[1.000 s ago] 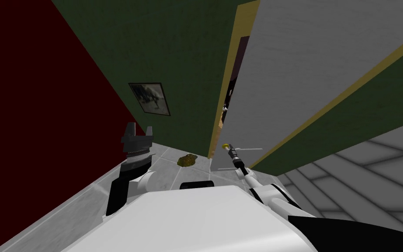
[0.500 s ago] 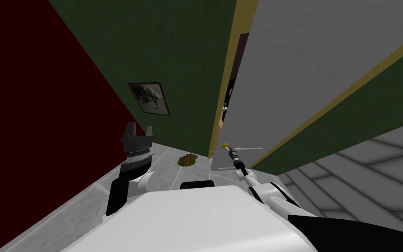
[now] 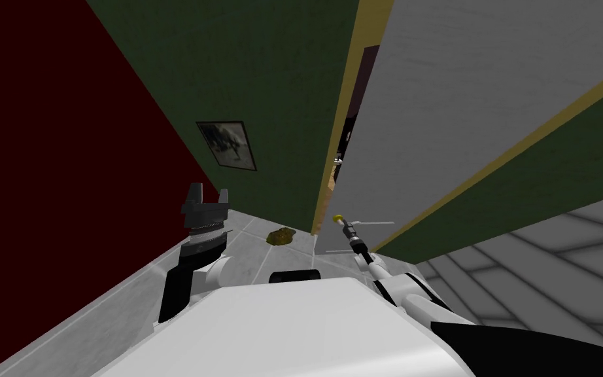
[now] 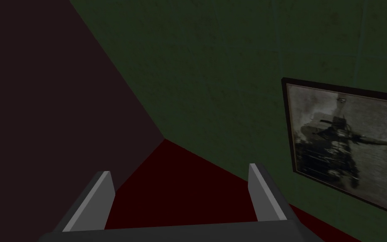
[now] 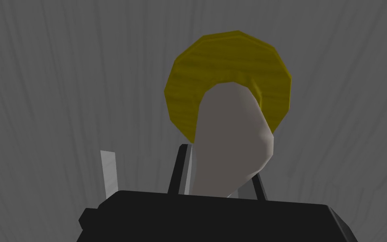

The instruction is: Pull the door open

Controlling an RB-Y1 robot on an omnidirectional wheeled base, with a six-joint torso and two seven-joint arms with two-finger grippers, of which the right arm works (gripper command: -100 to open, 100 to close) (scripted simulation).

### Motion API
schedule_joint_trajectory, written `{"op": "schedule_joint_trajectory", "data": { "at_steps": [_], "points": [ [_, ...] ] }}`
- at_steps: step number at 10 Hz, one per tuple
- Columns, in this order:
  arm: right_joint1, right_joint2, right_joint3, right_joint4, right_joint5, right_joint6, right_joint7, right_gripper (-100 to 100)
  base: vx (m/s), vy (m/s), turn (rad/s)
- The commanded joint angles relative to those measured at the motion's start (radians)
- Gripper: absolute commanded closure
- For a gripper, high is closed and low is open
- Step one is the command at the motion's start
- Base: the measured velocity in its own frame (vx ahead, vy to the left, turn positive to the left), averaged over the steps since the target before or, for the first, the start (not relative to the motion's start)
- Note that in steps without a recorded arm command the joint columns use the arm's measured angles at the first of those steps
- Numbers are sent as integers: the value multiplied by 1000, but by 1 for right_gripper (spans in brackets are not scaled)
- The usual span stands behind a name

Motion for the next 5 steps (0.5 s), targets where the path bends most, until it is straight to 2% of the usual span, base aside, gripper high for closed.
{"op": "schedule_joint_trajectory", "data": {
  "at_steps": [1,5],
  "points": [
    [17,-12,16,-7,12,-18,-19,100,-191,-70,87],
    [50,-52,61,-11,45,-82,-77,100,-221,-98,105]
  ]
}}
